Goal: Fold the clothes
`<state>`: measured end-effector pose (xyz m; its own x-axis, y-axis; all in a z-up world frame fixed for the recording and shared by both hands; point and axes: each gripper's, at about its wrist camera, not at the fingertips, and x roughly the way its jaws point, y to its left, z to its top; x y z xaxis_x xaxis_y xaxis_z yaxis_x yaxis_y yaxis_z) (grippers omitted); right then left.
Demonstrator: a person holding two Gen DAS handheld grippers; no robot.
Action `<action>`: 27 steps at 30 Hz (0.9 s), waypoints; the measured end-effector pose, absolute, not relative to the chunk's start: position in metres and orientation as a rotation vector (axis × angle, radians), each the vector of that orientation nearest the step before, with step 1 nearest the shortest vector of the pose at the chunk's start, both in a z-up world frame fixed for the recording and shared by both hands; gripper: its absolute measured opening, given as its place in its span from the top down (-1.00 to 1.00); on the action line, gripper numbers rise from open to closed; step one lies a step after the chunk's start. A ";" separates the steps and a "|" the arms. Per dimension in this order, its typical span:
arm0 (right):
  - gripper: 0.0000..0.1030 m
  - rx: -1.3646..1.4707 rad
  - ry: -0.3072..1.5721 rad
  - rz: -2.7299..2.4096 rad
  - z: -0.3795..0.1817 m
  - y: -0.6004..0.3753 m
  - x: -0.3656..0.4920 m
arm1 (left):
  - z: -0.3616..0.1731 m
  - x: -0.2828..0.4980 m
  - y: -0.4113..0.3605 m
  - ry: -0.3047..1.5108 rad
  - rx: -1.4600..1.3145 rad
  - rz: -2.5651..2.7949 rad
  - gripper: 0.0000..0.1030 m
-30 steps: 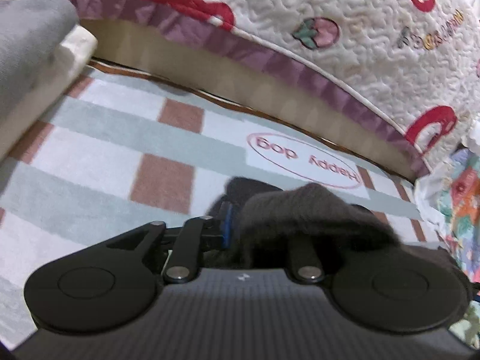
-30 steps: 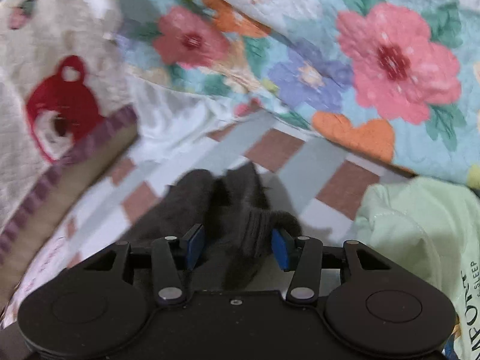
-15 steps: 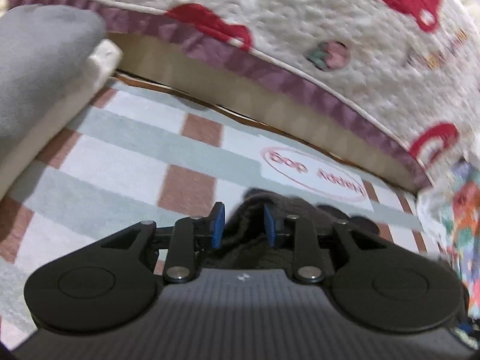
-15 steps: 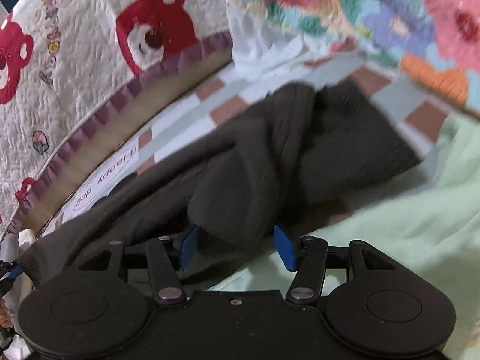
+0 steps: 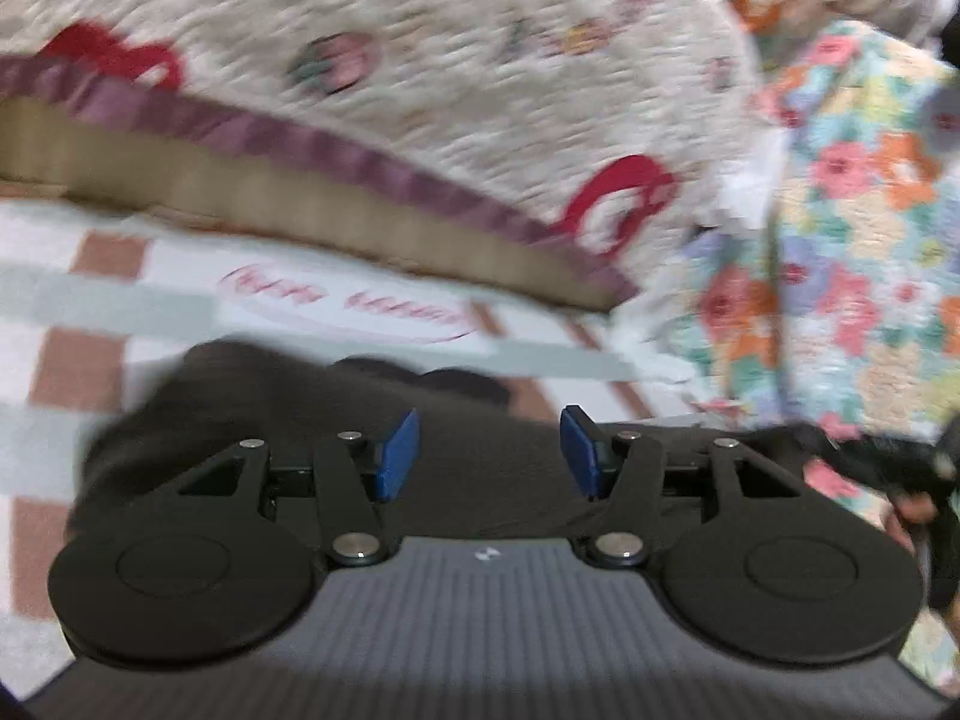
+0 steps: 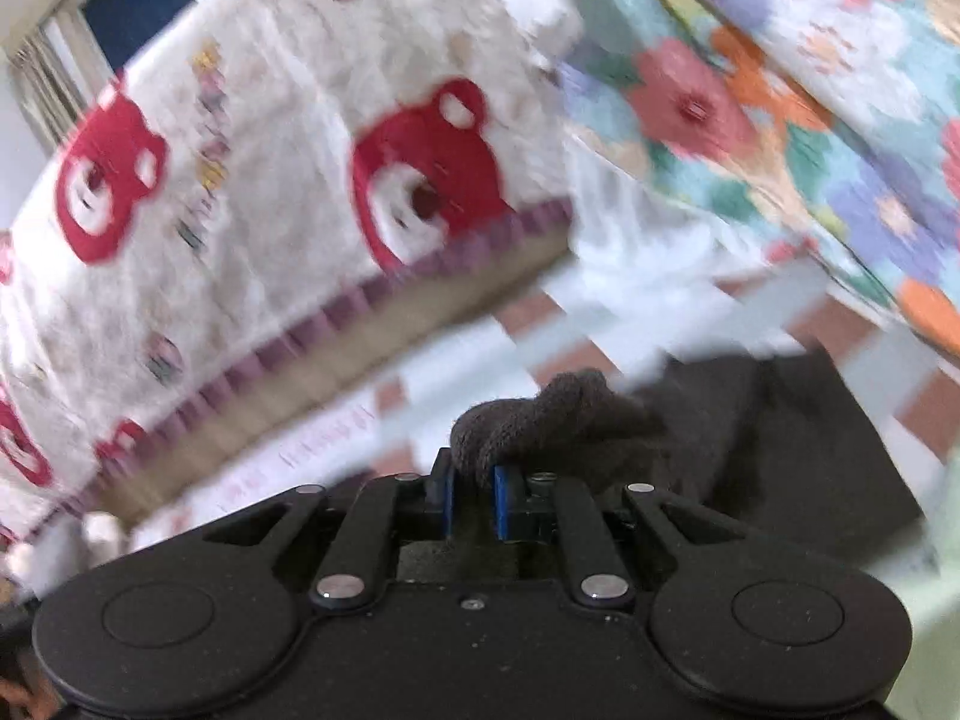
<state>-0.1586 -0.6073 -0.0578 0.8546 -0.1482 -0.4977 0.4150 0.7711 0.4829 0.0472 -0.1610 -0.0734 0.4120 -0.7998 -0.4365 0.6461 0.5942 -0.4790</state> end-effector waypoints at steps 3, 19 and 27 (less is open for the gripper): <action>0.71 0.597 0.429 -0.299 -0.040 -0.619 -0.120 | -0.075 0.038 -0.175 0.691 -0.185 -0.979 -0.05; 0.71 0.581 0.357 -0.023 0.033 -0.618 -0.018 | -0.062 0.016 -0.267 0.688 -0.232 -1.104 -0.24; 0.71 0.575 0.389 0.027 0.029 -0.619 -0.021 | -0.080 0.014 -0.377 0.692 -0.143 -1.158 -0.57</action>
<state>-0.0211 -0.6193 0.0288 0.9269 0.1326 -0.3510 0.0822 0.8411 0.5346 0.0140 -0.3769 -0.0805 0.2217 -0.8762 -0.4279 0.7917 0.4179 -0.4456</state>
